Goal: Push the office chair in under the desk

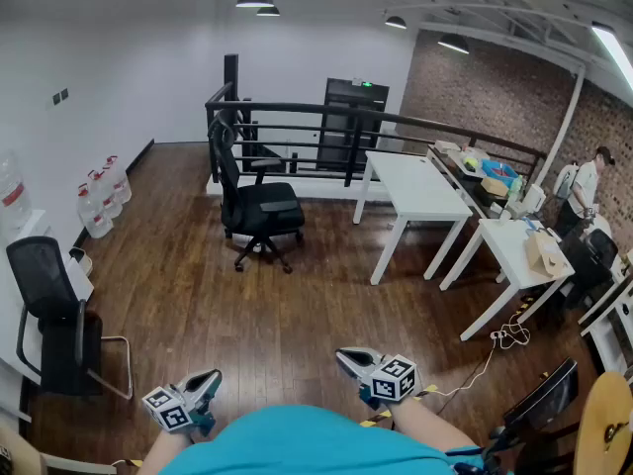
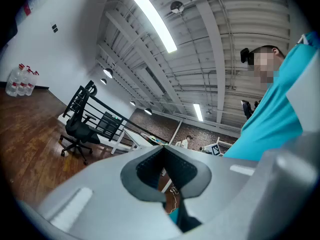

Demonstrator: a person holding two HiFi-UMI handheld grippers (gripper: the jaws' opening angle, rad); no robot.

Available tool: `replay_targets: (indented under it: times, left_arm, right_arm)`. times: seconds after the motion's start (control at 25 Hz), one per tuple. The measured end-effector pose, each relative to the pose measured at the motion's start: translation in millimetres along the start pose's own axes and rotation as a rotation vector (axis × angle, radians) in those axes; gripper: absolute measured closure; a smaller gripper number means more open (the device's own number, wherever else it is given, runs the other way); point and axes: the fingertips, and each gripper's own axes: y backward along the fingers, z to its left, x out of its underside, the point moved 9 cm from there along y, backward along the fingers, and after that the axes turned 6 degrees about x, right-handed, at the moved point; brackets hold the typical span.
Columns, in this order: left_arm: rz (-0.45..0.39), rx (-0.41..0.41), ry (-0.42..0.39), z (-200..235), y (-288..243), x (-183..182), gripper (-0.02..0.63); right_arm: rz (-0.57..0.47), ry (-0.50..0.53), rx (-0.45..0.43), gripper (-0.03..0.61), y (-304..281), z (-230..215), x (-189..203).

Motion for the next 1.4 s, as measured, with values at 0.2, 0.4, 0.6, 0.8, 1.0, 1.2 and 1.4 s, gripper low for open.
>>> replay_targets:
  times: [0.2, 0.4, 0.6, 0.8, 1.0, 1.2, 1.4]
  left_arm:
    - [-0.007, 0.039, -0.027, -6, 8, -21, 0.591]
    - [-0.027, 0.043, -0.038, 0, 39, -45, 0.589]
    - [-0.028, -0.022, -0.007, 24, 90, -50, 0.591]
    - [-0.025, -0.029, -0.012, 32, 126, -74, 0.591]
    - [-0.033, -0.062, -0.021, 61, 152, -92, 0.591]
    - [-0.020, -0.066, -0.046, 81, 132, -103, 0.591]
    - [-0.013, -0.184, -0.034, 148, 101, -95, 0.591]
  right_arm:
    - [0.002, 0.006, -0.002, 0.578, -14, 12, -8]
    - [0.001, 0.017, -0.007, 0.578, -44, 34, -20]
    - [0.006, 0.023, -0.015, 0.578, -79, 61, -26]
    - [0.013, 0.018, -0.024, 0.578, -112, 85, -34]
    - [0.028, 0.013, -0.043, 0.578, -157, 86, -36]
    - [0.023, -0.009, -0.073, 0.578, -198, 45, -33]
    - [0.012, -0.016, -0.141, 0.578, -257, -30, -35]
